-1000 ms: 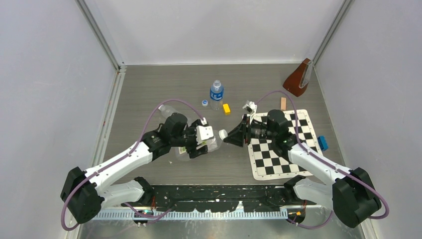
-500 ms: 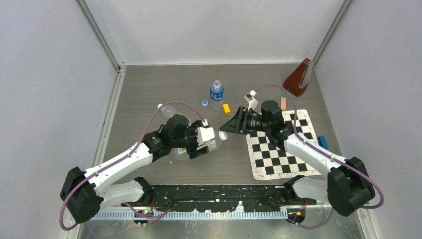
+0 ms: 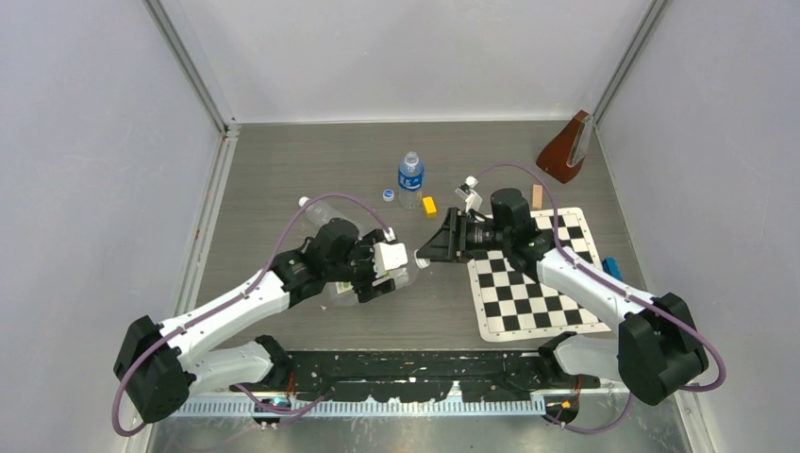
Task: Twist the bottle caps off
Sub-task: Unscrew the bottle cap from the plastic bottle.
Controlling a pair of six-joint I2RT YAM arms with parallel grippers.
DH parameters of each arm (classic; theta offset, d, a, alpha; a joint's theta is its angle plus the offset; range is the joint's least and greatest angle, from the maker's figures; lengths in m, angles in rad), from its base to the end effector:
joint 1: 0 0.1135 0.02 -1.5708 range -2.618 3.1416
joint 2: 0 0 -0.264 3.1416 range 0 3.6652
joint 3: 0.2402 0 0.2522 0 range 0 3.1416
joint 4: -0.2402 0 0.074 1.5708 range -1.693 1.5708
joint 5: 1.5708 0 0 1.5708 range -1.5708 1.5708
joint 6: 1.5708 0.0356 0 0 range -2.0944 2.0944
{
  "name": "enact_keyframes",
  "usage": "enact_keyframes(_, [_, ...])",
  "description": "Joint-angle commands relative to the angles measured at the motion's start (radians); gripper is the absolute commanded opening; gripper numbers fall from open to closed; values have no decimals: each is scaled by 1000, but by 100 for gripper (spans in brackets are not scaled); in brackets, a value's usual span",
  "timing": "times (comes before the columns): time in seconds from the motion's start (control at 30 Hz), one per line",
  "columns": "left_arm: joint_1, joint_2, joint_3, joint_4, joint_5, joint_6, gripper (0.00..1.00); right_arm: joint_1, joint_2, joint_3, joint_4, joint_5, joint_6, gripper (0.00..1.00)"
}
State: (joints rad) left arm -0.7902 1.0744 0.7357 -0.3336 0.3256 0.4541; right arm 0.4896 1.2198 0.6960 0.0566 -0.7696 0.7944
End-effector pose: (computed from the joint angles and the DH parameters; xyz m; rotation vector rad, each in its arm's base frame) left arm 0.1534 -0.1711 0.2537 1.4565 1.7250 -0.5460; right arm 0.2180 0.1442 0.2460 -0.2090 2.2671 1.5308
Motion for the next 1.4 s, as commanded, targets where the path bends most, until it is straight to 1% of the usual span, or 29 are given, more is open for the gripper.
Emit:
enact_keyframes(0.0, [2, -17, 11, 39, -11, 3, 0, 1, -5, 45, -37, -59, -43, 59])
enact_keyframes(0.13, [2, -17, 11, 39, -11, 3, 0, 0, -12, 42, -43, -48, -53, 58])
enact_keyframes(0.23, [1, -19, 11, 39, -5, 3, 0, 1, -12, 42, -43, -37, -54, 55])
enact_keyframes(0.4, [0, -17, 13, 39, 14, 4, 0, 1, 1, 55, -32, -9, -39, 58])
enact_keyframes(0.53, [0, -16, 13, 39, 14, 4, 0, 1, 10, 53, 2, 3, -13, 59])
enact_keyframes(0.7, [-2, -11, 16, 40, 11, 4, 0, 1, 23, 46, 18, 3, 0, 55])
enact_keyframes(0.73, [-2, -10, 16, 40, 9, 5, 0, 1, 24, 45, 18, 1, -1, 49])
enact_keyframes(0.83, [-2, -6, 16, 39, 10, 4, 0, 1, 23, 41, 21, -11, -3, 41])
enact_keyframes(0.9, [-1, -6, 14, 41, 9, 4, 0, 1, 21, 36, 22, -16, -13, 28])
enact_keyframes(0.97, [-1, -5, 12, 46, 9, 4, 0, 1, 16, 32, 31, -23, -22, 21])
enact_keyframes(1.0, [-2, -4, 12, 45, 10, 4, 0, 1, 13, 26, 43, -31, -25, 19])
enact_keyframes(1.03, [-2, -4, 13, 45, 10, 4, 0, 3, 7, 23, 52, -37, -38, 14])
enact_keyframes(1.07, [-2, -6, 12, 45, 11, 4, 0, 3, 2, 11, 79, -47, -44, 11])
enact_keyframes(1.1, [-2, -6, 11, 47, 14, 4, 0, 7, -9, 4, 112, -50, -63, 5])
enact_keyframes(1.17, [-1, -8, 11, 48, 21, 5, 0, 15, -33, -28, 187, -60, -104, 1])
enact_keyframes(1.37, [-1, -27, 10, 48, 57, 3, 0, 28, -107, -124, 395, -95, -256, 0])
